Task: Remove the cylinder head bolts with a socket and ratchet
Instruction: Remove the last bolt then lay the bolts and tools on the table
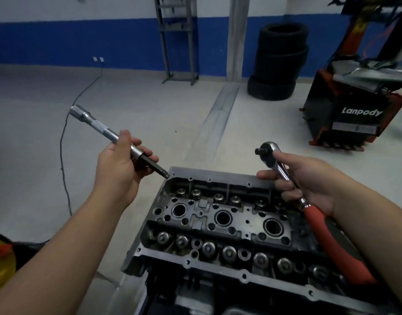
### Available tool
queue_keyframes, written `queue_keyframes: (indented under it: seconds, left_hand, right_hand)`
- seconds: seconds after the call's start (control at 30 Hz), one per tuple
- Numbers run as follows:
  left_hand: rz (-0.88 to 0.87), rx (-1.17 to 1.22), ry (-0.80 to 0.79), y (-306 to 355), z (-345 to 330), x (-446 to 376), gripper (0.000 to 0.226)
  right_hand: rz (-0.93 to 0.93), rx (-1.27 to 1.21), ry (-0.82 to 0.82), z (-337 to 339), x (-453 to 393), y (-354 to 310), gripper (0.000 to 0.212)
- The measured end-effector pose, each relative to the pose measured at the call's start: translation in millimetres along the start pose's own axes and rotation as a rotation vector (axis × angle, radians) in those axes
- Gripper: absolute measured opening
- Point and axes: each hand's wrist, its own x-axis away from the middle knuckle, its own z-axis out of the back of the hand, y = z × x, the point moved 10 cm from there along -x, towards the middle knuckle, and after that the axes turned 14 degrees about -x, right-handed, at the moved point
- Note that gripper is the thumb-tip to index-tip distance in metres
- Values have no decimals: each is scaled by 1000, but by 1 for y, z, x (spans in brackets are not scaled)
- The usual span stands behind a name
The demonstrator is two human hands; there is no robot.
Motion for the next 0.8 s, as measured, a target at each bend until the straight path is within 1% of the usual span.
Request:
queue_keyframes:
  seconds: [0.1,0.2,0.27,0.37,0.47,0.6,0.7,0.8]
  left_hand:
    - [-66,-2,-59,-6,-13,15,37]
    - [-87,33,-143,-8,-25,45,40]
    - [-65,20,-171,-5,-30,71,41]
    - [-7,-3,-195,-4,-40,102,39]
    - [10,-26,-212,-11,-46,126,37]
    - [41,8,-196,-23,-41,129,36]
    - [70,58,-155,-26,-30,119,35]
    - [139,161,-105,-37,-22,112,37]
  right_hand:
    - [21,29,-28,-9,9,7,24]
    - [67,56,-57,-11,39,18,28]
    - [91,48,-41,-11,65,25,24]
    - [118,23,-13,-10,93,36,14]
    - [182,49,15,-1,111,47,15]
    - [226,92,66,20,123,56,20]
    - [237,110,87,30,124,54,17]
    - [230,124,104,31,120,52,15]
